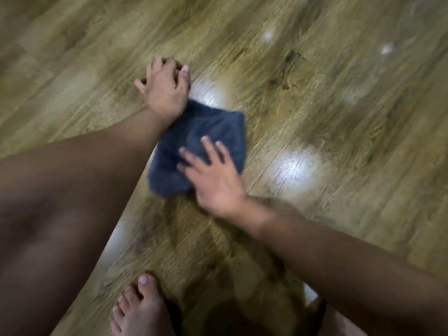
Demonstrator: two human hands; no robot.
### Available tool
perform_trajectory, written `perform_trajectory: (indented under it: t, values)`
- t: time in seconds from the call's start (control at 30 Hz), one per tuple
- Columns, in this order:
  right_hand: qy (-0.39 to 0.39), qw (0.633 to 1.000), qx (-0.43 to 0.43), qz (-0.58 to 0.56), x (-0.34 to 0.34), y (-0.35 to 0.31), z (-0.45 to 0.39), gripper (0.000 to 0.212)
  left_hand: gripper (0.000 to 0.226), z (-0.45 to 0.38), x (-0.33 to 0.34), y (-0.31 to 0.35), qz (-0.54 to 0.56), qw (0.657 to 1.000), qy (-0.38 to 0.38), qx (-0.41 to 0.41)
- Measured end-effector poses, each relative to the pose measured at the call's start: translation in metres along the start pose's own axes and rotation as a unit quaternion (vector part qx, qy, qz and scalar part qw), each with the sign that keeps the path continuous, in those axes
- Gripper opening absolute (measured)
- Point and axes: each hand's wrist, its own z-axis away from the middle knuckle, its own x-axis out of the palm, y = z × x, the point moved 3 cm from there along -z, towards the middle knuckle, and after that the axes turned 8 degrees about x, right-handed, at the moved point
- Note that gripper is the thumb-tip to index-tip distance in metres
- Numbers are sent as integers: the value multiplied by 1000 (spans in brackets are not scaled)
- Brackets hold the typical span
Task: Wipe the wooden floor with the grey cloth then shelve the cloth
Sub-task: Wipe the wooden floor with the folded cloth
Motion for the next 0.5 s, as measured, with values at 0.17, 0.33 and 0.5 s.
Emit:
perform_trajectory:
  t: [0.17, 0.33, 0.5]
  values:
    - [-5, 984, -170, 48, 16, -48, 18, 46, 33, -20, 4, 4, -13, 998, -57, 27]
    - [43, 981, -184, 37, -3, 23, -10, 43, 30, -31, 1, -2, 86, 995, 31, -30]
    - [126, 992, -24, 17, -29, 143, -37, 53, 31, -31, -4, -17, 78, 990, 98, -58]
